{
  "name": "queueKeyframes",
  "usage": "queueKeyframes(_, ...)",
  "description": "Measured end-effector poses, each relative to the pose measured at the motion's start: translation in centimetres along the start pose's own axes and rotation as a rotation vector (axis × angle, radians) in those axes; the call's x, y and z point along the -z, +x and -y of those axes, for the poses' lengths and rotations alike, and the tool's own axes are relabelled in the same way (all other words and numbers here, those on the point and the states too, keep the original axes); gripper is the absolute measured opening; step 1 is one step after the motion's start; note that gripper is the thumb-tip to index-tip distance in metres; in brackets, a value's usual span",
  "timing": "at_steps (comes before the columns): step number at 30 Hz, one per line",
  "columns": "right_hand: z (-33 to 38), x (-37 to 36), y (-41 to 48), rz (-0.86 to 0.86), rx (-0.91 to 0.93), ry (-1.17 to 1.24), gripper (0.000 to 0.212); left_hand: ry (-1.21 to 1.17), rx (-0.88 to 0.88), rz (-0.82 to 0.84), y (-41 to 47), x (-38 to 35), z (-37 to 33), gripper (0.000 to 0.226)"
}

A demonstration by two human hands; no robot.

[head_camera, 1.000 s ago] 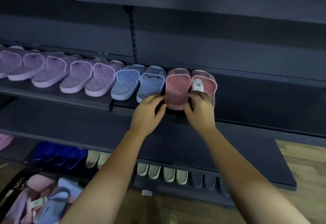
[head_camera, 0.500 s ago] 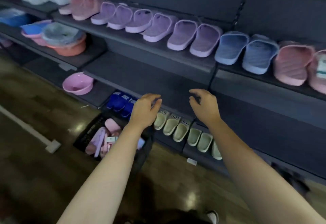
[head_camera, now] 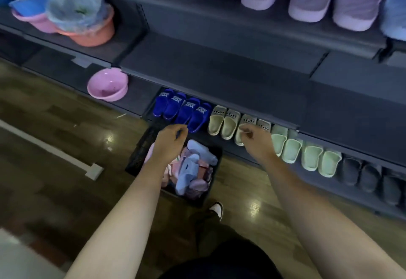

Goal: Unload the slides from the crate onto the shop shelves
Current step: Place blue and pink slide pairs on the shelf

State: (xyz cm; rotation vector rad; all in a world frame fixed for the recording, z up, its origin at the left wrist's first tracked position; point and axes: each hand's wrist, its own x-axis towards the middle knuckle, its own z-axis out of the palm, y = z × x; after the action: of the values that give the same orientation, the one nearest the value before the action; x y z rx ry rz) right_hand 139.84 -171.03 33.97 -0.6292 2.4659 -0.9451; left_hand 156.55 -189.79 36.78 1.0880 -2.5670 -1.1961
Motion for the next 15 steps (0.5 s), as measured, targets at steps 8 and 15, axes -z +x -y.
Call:
queueKeyframes(8, 3.9, -7.8, 4.7, 0.099, -0.110, 0.017, 0.028, -0.020, 0.158, 0.066, 5.9, 4.3, 6.5, 0.034)
queueKeyframes(15, 5.4, -15.0, 7.5, 0.139, -0.239, -0.012, 0.028, 0.019, 0.210, 0.160, 11.6, 6.8, 14.3, 0.034)
